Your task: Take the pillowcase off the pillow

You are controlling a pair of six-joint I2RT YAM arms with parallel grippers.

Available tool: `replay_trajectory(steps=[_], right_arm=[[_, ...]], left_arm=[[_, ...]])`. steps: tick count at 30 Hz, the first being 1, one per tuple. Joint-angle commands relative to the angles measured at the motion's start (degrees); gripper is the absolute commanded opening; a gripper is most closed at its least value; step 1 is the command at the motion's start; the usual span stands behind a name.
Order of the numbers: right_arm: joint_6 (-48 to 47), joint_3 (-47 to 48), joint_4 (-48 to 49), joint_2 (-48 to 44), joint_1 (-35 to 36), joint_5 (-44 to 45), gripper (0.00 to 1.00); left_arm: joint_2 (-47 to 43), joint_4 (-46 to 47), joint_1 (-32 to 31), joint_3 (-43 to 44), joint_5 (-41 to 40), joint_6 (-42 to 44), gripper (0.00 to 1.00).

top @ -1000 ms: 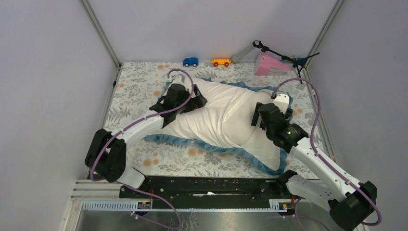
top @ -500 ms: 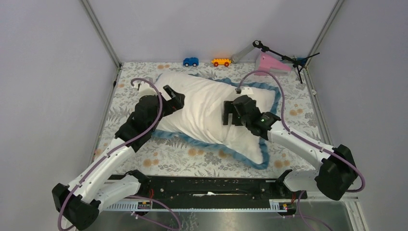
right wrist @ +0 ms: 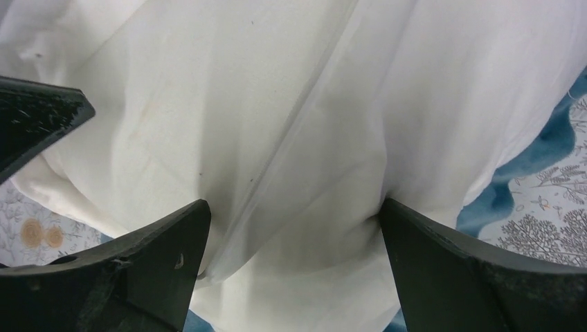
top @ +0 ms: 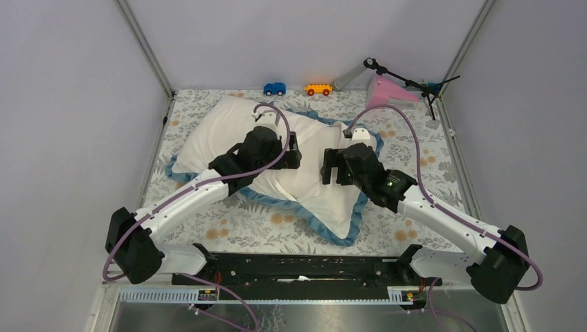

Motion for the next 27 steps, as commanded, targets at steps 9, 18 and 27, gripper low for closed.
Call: replay_trajectory(steps=[9,18,27], right_arm=[[4.7,-1.1,-1.7,-2.1,0.5,2.8,0.84],[10.0,-9.9,-0.7,-10.8,0.5,4.4,0.64],[15.0,-15.5,-7.6,-16.0,0.3,11.1,0.03]], left_arm=[[8.1,2.6,-1.2,12.6,7.9,10.0,0.99],[21.4,-0.6,-0.6,14.7,13.1,5.8,0.99],[22.9,1.0,5.3,6.8,6.2,2.3,0.38]])
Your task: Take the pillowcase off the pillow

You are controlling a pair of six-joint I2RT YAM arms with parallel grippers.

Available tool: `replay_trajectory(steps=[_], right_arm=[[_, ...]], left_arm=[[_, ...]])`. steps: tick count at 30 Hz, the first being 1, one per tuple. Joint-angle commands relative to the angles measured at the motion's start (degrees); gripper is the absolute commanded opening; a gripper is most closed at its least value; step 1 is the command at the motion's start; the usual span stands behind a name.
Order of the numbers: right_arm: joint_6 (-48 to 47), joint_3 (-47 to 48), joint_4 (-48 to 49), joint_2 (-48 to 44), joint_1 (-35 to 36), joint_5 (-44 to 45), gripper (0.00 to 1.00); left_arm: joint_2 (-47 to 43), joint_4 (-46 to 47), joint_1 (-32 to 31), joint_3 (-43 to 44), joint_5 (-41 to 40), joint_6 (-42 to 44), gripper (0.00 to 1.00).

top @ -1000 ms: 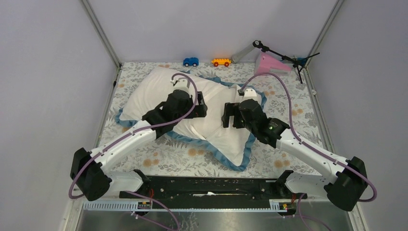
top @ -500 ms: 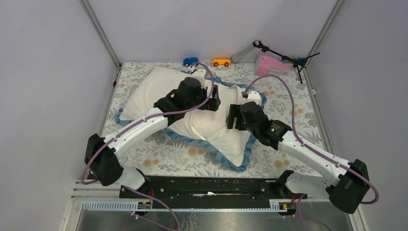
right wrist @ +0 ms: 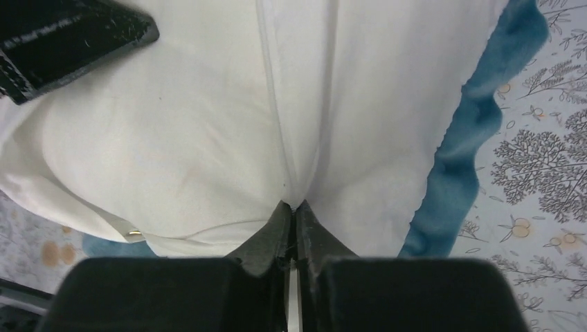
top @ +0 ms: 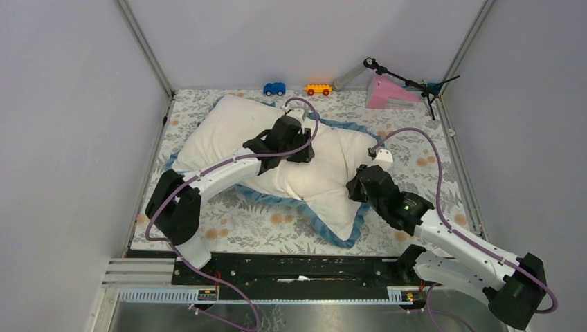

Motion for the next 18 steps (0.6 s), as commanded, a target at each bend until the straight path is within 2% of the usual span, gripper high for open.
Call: replay_trajectory(steps=[1,6,10,12,15,18], right_arm=[[4.1,-2.1,-7.2,-3.5,0.3,7.7,0.02],[7.5,-7.3,-8.8,-7.8,0.2,7.2,0.0],[10.4,-12.4,-6.0,-6.7,0.2,1.0,0.0],[11.4,-14.8,-3.5,-5.6,0.1,-2.0,0.0],[11.7,-16.2,-0.8,-5.1,0.1,-3.8,0.0],[10.2,-16.1,1.9,-6.1,0.2,-4.9,0.0]], left_arm=[[-1.1,-1.4,6.1,-7.9,-4.4,-2.9,0.31],[-8.3,1.3,11.8,-13.4,-5.7,-4.8,0.19],[-11.7,1.0,12.9,-14.4,-9.5,-6.3,0.17],[-13.2,1.3,12.8,-14.5,-8.0,-6.1,0.18],[-14.9,1.3,11.5,-13.4,-1.8,-4.2,0.26],[-17.0,-2.1,5.5,-9.6,-2.9,-1.8,0.42]])
